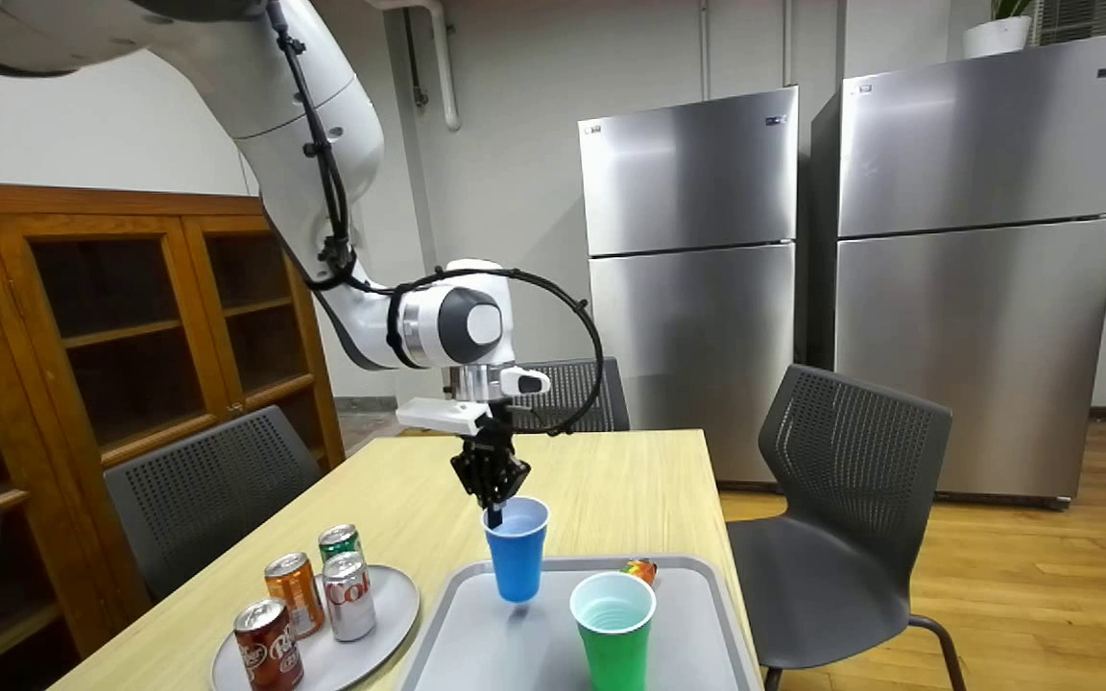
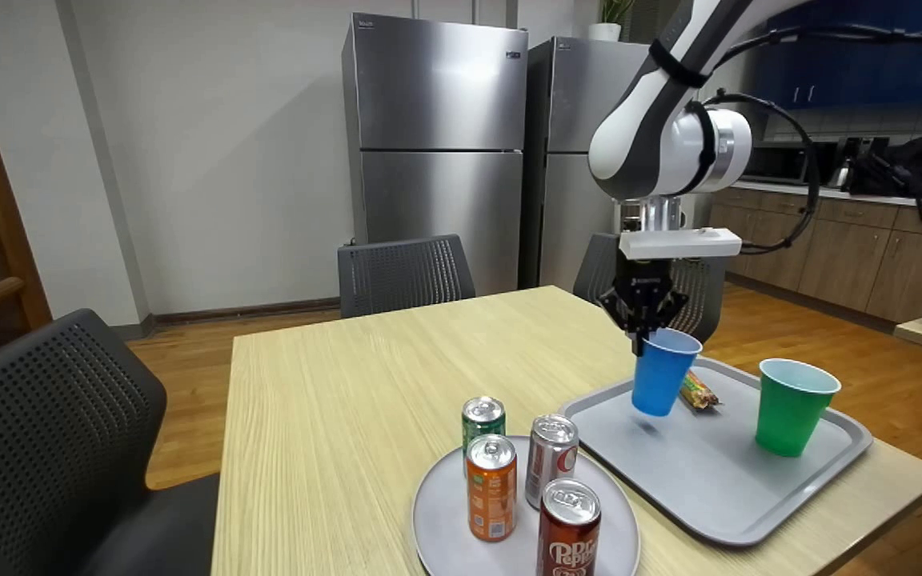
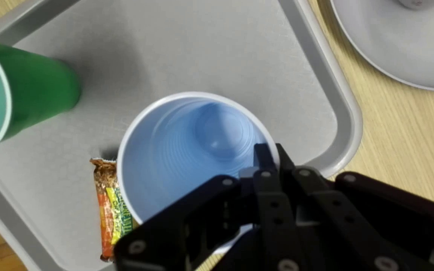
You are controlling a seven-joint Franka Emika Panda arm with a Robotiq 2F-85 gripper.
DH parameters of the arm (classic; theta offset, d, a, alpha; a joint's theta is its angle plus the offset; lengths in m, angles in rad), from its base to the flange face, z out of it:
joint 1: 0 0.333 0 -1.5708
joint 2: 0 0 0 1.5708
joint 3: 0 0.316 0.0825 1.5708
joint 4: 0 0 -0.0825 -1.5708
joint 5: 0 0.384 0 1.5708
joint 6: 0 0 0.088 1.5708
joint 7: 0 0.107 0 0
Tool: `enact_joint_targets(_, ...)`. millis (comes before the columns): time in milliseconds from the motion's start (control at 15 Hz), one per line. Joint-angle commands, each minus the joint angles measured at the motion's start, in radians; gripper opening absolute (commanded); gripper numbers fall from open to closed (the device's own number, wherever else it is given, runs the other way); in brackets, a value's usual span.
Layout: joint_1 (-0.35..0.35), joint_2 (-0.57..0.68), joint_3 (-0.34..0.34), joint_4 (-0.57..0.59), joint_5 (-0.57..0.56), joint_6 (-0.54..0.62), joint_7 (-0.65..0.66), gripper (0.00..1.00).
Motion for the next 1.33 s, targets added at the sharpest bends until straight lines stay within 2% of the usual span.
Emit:
enact_joint_targets(0, 0.024, -0.017, 0.004, 0.066, -0.056, -0.098, 0.008, 0.01)
enact_joint_targets(533, 0.053, 0.050, 0.041, 0.207, -0.080, -0.097, -0.024, 0.01)
enact_joint_targets(1267, 0.087, 0.242, 0.059, 0.428, -0.110, -0.092, -0.081, 0.01)
